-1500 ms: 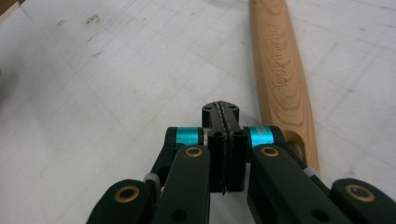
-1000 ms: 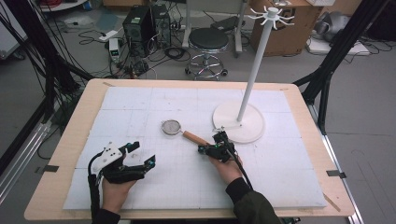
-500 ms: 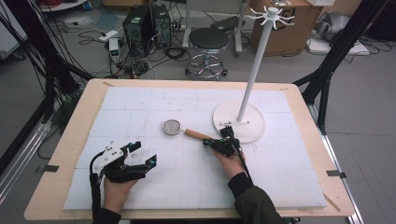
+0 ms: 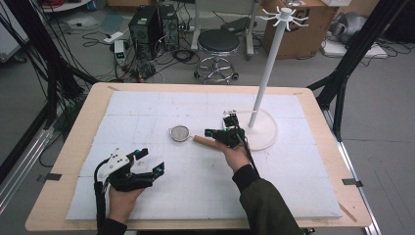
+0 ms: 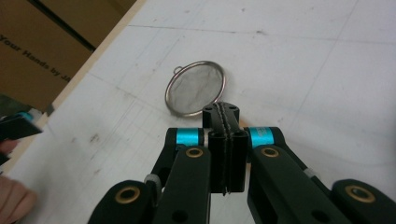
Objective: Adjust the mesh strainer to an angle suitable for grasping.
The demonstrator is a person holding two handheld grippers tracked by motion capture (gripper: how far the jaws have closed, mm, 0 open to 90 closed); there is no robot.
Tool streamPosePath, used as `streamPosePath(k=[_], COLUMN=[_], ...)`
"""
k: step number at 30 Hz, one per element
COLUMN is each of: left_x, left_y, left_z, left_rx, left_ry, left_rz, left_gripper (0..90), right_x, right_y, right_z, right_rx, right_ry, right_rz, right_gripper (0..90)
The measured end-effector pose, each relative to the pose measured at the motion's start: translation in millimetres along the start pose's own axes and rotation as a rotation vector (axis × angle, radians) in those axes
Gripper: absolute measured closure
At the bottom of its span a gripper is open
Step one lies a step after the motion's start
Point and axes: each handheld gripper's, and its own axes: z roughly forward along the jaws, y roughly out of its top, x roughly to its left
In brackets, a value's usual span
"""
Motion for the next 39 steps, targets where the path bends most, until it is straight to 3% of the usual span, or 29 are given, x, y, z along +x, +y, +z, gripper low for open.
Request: streamPosePath(k=[1, 4, 7, 8, 11, 13, 15, 17, 21, 23, 28, 39], left_x=[0.0, -2.0, -2.5, -2.0, -0.4, 0.5, 1.3, 2.0, 2.7, 5.0, 10.4, 5.7], left_y=[0.0, -0.6, -0.6, -0.8, -1.2, -1.3, -1.4, -1.3, -0.6, 0.6, 0.2, 1.2], left_z=[0.0, 1.1, 1.1, 1.2, 0.7, -0.9, -1.1, -1.6, -3.4, -5.7, -10.1, -11.6], left_rx=[0.000, 0.006, 0.004, 0.004, 0.002, -0.005, -0.008, -0.006, -0.016, -0.019, -0.039, -0.037], left_ry=[0.000, -0.010, -0.013, -0.013, -0.010, -0.013, -0.014, -0.013, -0.006, 0.009, 0.021, 0.021], left_rz=[0.000, -0.001, 0.005, 0.001, -0.006, -0.018, -0.020, -0.017, -0.021, -0.018, -0.058, -0.035], left_gripper=[16.1, 16.1, 16.1, 16.1, 16.1, 16.1, 16.1, 16.1, 16.1, 16.1, 16.1, 16.1], right_x=[0.0, -7.2, -3.7, 1.9, 2.8, 0.2, -5.2, -8.5, -2.0, 2.1, 13.1, 34.0], right_y=[0.0, 9.8, 15.8, 22.2, 28.4, 28.1, 22.9, 17.4, 17.3, 15.6, 12.4, -3.8], right_z=[0.0, 21.2, 32.7, 46.1, 61.1, 70.4, 79.6, 86.8, 87.4, 87.7, 87.8, 84.2], right_rx=[0.000, 0.006, 0.019, 0.033, 0.068, 0.074, 0.110, 0.160, 0.160, 0.193, 0.252, 0.316], right_ry=[0.000, 0.002, 0.007, -0.003, -0.030, -0.047, -0.088, -0.092, -0.080, -0.081, -0.070, -0.034], right_rz=[0.000, 0.054, 0.051, 0.033, 0.043, 0.049, 0.063, 0.080, 0.058, 0.038, -0.003, -0.053], right_gripper=[90.0, 90.0, 90.0, 90.0, 90.0, 90.0, 90.0, 90.0, 90.0, 90.0, 90.0, 90.0])
